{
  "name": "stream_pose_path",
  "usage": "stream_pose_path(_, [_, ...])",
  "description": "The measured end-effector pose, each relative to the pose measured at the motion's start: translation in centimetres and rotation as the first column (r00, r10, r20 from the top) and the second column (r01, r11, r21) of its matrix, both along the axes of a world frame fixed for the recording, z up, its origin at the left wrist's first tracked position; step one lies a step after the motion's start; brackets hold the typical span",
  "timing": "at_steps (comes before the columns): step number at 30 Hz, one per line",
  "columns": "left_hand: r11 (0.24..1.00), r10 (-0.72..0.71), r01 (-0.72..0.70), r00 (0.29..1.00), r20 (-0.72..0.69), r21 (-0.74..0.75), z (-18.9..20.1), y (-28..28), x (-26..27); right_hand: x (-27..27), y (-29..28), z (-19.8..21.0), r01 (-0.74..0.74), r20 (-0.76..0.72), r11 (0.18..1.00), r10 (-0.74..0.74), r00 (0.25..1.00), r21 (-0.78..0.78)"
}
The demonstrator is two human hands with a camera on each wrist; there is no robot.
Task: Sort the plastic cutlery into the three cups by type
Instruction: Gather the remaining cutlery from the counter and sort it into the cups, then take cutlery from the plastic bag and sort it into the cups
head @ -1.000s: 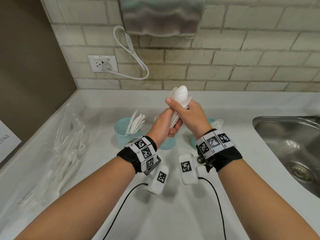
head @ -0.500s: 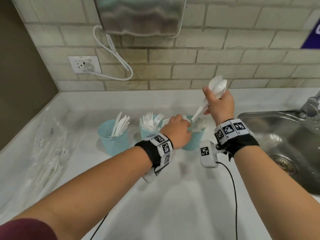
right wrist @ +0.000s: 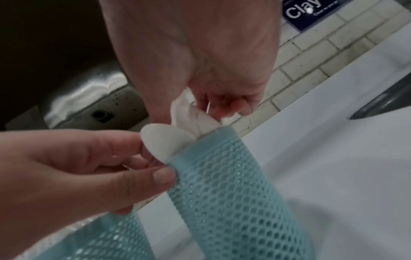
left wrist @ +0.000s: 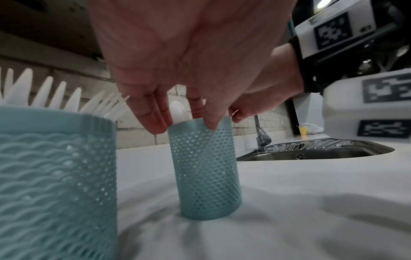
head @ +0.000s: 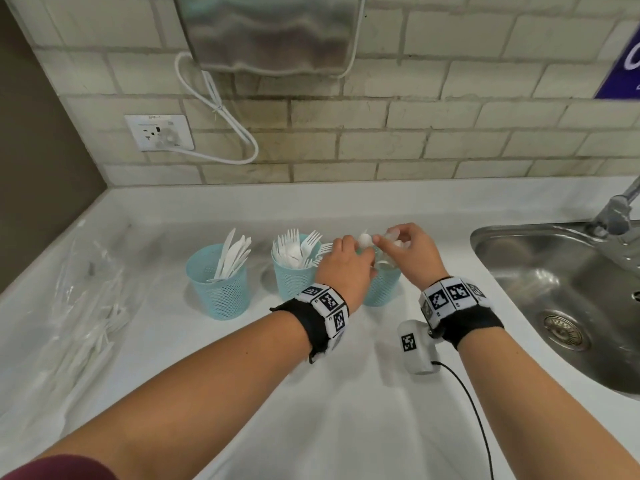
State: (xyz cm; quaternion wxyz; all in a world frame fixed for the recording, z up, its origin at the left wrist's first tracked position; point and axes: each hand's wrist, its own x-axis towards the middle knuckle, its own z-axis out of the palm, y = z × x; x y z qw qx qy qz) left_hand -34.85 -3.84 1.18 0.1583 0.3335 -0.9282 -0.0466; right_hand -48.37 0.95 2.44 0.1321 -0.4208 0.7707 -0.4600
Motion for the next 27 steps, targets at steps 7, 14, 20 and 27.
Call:
stream_pose_path(7, [0.999,0.035,-0.035,0.999,0.020,-0.038,0.3,0.6,0.1,1.1,2.3,-0.4,0.138,-0.098,0.983,-0.150,0.984,-0.118])
stream_pose_path(14, [0.998,-0.053,0.049,0.987,-0.149,-0.033,2.6,1.1,7.7,7.3,2.5,1.6,-0.031,-0.127,0.988,0.012,0.992,-0.150])
stream_pose_path(20, [0.968,0.250,-0.248,0.951,-0.180,0.033,3.5,0.6,20.8,18.4,1.4,2.3,-0.361,0.045,0.927,0.367,0.929,-0.099])
stream_pose_path(27, [0.717,0.696,-0.695,0.718,0.009,0.054,2.5,1.9,37.0,30.9,-1.3,0.4,-0.679,0.072,0.732,0.675,0.734,0.051])
